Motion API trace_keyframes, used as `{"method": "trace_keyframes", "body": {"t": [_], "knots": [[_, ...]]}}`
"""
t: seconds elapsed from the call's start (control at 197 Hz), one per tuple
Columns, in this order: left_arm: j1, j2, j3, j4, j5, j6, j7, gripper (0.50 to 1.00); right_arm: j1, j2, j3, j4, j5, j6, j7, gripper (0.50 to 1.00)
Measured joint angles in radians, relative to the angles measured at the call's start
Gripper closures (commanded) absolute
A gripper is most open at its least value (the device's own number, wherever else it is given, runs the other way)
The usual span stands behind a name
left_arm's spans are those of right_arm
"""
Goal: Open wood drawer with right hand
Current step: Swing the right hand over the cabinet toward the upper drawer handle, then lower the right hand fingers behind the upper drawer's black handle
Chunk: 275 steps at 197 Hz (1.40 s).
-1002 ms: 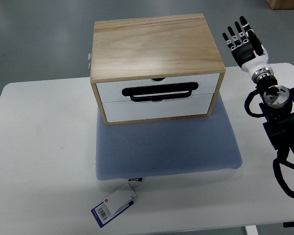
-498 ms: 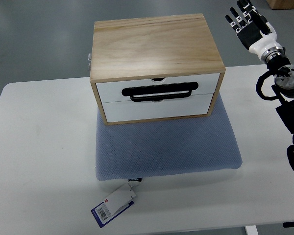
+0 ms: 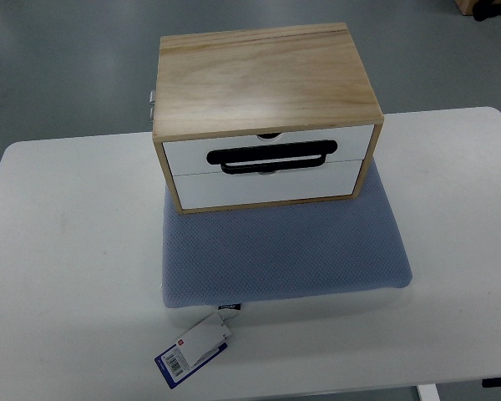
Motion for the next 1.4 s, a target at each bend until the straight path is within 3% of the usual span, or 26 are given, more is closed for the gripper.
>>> {"method": "trace_keyframes", "body": {"t": [0.214, 0.422, 0.569, 0.92, 1.398], "knots": [[-0.001, 0.000, -0.002, -0.003, 0.000, 0.000, 0.000, 0.500, 0.268, 0.036, -0.287, 0.252, 0.003, 0.043, -0.087, 0.560], [0.000, 0.000, -0.003, 0.004, -0.005, 0.002, 0.001, 0.500, 0.395, 0.107, -0.331, 0.411, 0.256, 0.046, -0.172, 0.558], [0.000, 0.000, -0.003, 0.009, -0.006, 0.002, 0.001, 0.500, 0.446, 0.186, -0.338, 0.466, 0.388, 0.032, -0.224, 0.560], [0.000, 0.000, -0.002, 0.015, -0.010, 0.002, 0.001, 0.500, 0.481, 0.297, -0.410, 0.569, 0.397, -0.116, -0.331, 0.556], [0.000, 0.000, -0.005, 0.040, -0.014, 0.002, 0.001, 0.500, 0.430, 0.291, -0.502, 0.588, 0.285, -0.096, -0.338, 0.556]]}}
